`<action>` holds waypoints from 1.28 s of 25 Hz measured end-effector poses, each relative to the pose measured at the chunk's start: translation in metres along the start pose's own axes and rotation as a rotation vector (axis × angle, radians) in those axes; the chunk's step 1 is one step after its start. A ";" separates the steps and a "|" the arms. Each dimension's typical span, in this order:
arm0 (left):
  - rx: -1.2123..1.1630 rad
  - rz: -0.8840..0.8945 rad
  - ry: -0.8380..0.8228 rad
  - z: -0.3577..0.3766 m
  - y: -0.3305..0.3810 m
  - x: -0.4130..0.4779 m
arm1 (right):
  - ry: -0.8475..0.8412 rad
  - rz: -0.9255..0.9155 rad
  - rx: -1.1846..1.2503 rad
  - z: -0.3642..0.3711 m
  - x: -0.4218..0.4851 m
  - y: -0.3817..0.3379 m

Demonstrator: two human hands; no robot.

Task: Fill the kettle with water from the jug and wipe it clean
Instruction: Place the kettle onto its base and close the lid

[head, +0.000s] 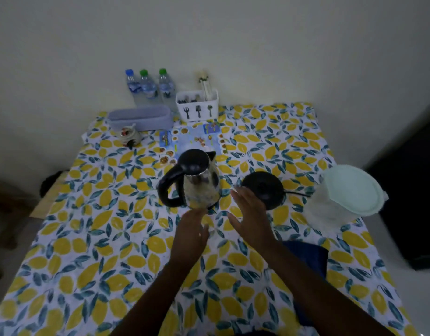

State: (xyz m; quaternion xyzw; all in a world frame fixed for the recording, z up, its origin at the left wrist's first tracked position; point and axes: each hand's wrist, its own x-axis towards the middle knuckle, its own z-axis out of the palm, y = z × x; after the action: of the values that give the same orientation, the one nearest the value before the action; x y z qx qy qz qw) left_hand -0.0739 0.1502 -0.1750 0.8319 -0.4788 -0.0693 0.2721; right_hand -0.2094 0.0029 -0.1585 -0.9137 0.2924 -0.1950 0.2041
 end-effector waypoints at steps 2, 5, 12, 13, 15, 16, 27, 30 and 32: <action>-0.005 0.001 0.106 -0.022 -0.010 0.027 | -0.064 -0.056 -0.018 0.005 0.036 -0.022; -0.006 -0.029 0.190 -0.049 -0.019 0.060 | -0.158 -0.102 -0.104 0.016 0.080 -0.042; -0.261 -0.141 0.071 -0.060 -0.052 0.099 | -0.208 -0.083 -0.007 0.032 0.135 -0.050; -0.305 -0.147 0.086 -0.059 -0.055 0.100 | -0.190 -0.072 0.037 0.034 0.134 -0.049; -0.353 -0.169 0.087 -0.057 -0.057 0.103 | -0.156 -0.059 0.106 0.038 0.130 -0.047; -0.375 -0.193 0.069 -0.057 -0.058 0.106 | -0.138 -0.055 0.130 0.039 0.129 -0.046; -0.433 -0.021 -0.097 -0.072 0.010 0.146 | 0.122 0.120 0.207 -0.018 0.103 -0.014; -0.433 0.005 -0.181 -0.057 0.042 0.167 | 0.188 0.209 0.184 -0.044 0.095 0.006; -0.448 0.032 -0.236 -0.041 0.062 0.175 | 0.227 0.256 0.164 -0.058 0.086 0.020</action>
State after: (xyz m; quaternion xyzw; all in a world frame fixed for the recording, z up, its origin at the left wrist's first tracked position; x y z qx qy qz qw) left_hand -0.0128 -0.0043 -0.0830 0.7292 -0.4929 -0.2660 0.3930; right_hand -0.1814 -0.0801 -0.0993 -0.8215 0.4106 -0.2924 0.2666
